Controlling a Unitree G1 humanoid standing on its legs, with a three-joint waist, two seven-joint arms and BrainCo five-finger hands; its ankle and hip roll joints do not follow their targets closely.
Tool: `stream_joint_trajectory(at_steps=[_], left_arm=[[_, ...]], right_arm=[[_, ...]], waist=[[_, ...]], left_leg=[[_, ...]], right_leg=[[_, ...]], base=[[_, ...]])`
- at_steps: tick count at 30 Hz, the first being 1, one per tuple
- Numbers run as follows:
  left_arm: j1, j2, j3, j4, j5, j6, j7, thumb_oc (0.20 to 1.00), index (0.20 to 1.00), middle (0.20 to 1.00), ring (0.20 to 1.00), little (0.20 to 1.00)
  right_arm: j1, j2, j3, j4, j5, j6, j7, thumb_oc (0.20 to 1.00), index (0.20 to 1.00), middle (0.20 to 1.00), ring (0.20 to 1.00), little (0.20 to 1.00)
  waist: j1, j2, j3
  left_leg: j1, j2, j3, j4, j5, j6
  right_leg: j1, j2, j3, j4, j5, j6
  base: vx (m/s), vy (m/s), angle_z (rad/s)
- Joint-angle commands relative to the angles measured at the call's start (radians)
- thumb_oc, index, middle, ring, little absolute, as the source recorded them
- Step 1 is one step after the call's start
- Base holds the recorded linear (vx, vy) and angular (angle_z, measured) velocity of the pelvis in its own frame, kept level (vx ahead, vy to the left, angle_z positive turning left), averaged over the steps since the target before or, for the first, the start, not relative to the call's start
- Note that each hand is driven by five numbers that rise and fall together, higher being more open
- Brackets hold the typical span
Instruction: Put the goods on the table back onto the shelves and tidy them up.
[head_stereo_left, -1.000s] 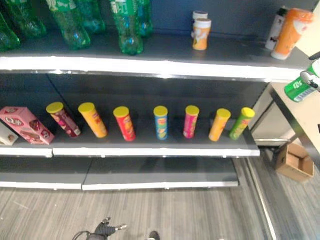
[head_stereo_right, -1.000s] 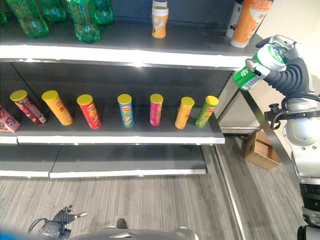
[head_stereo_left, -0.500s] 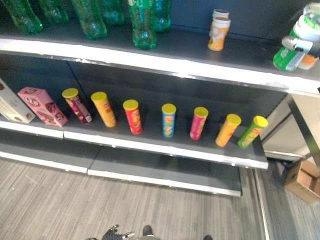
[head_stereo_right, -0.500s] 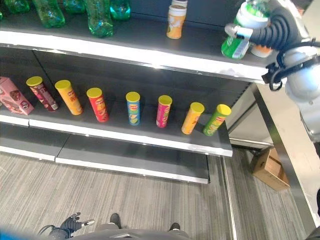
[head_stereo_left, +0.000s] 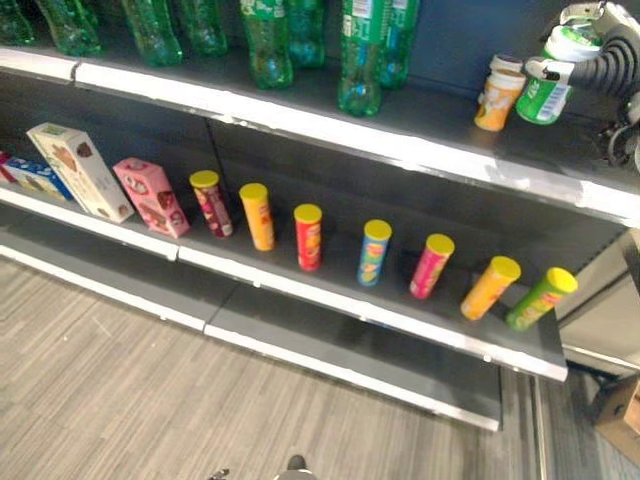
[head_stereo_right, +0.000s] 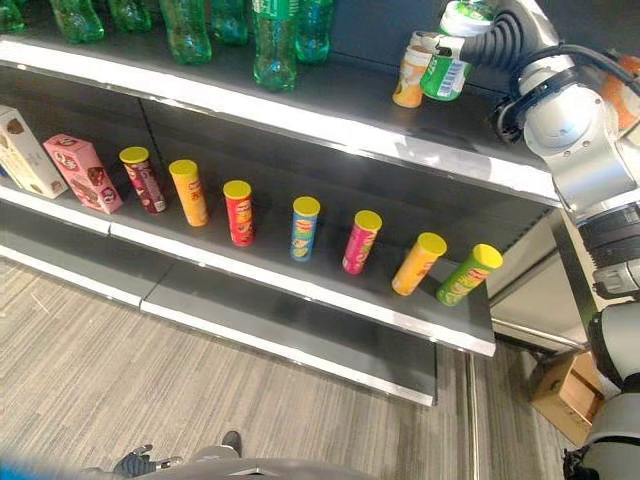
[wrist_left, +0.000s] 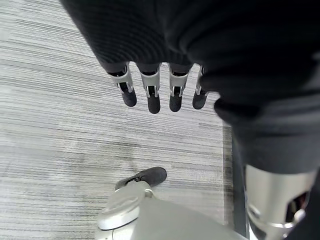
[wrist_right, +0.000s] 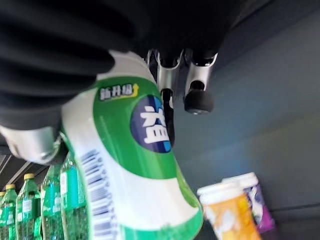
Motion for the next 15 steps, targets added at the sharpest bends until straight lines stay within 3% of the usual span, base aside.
stream_joint_trajectory(at_steps=[1, 15], left_arm=[[-0.028, 0.024, -0.031, 0.009, -0.048, -0.012, 0.014, 1.000, 1.000, 1.000, 1.000, 1.000], [-0.025, 0.019, -0.038, 0.003, -0.049, -0.014, 0.021, 1.000, 1.000, 1.000, 1.000, 1.000]], right_arm=[[-0.071, 0.006, 0.027, 0.052, 0.021, -0.006, -0.021, 0.200, 0.200, 0.200, 0.200, 0.200], [-0.023, 0.093, 0.025, 0.152, -0.003, 0.017, -0.019, 0.200, 0.200, 0.200, 0.200, 0.200]], waist=[[0.025, 0.001, -0.037], [0.039, 0.002, -0.026]], left_leg=[[0.009, 0.077, 0.078, 0.046, -0.032, -0.073], [0.020, 0.071, 0.075, 0.032, -0.033, -0.066]], right_leg=[[-0.018, -0.020, -0.003, 0.068, -0.045, 0.006], [-0.016, -0.027, -0.013, 0.074, -0.045, 0.008]], base=[[0.02, 0.002, 0.11], [0.00, 0.001, 0.01]])
